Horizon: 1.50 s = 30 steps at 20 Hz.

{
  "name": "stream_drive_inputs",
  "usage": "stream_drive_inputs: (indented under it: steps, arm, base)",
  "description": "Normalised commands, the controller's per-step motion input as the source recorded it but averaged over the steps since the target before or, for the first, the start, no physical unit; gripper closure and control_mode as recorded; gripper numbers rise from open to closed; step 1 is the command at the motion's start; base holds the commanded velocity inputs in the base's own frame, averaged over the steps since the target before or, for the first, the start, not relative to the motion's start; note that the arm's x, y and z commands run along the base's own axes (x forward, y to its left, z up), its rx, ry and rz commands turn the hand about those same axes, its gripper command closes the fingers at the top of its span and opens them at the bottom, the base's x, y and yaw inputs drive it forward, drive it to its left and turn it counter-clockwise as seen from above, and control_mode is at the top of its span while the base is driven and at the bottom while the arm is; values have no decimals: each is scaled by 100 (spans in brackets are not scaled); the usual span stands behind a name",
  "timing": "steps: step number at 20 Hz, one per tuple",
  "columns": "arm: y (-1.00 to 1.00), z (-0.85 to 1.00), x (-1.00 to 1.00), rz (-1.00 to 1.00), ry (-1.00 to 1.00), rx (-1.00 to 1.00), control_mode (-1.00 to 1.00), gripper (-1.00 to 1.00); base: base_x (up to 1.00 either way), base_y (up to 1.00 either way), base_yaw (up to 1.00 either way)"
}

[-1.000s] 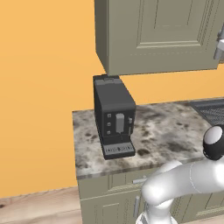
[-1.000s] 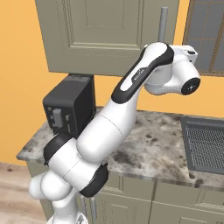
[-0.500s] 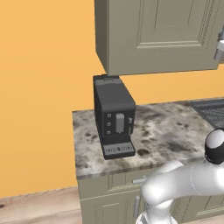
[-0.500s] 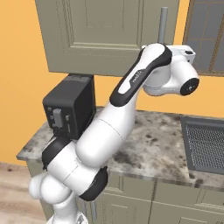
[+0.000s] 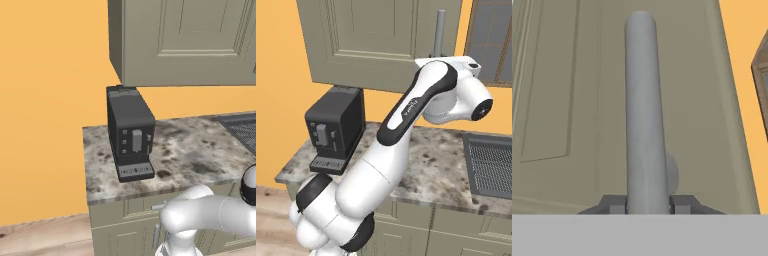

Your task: Get the candle and the beer from the cabinet and move them to the dining counter.

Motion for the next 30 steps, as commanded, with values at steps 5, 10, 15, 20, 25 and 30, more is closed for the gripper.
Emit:
stream_drive_inputs:
  steps: [5,10,15,20,25,30]
  arm:
    - [16,0,-72,11,0,0,-100,100]
    - [29,0,-73,5,0,0,-100,100]
    - [39,0,-69,1,-1,0,-100,100]
    - [46,0,-64,0,-1,0,-100,100]
    - [53,0,-62,1,-2,0,-100,100]
    - [55,0,-61,1,-2,-1,-100,100]
  base:
    - [0,0,0]
    - [0,0,0]
    - [0,0,0]
    - [0,0,0]
    - [0,0,0]
    - [0,0,0]
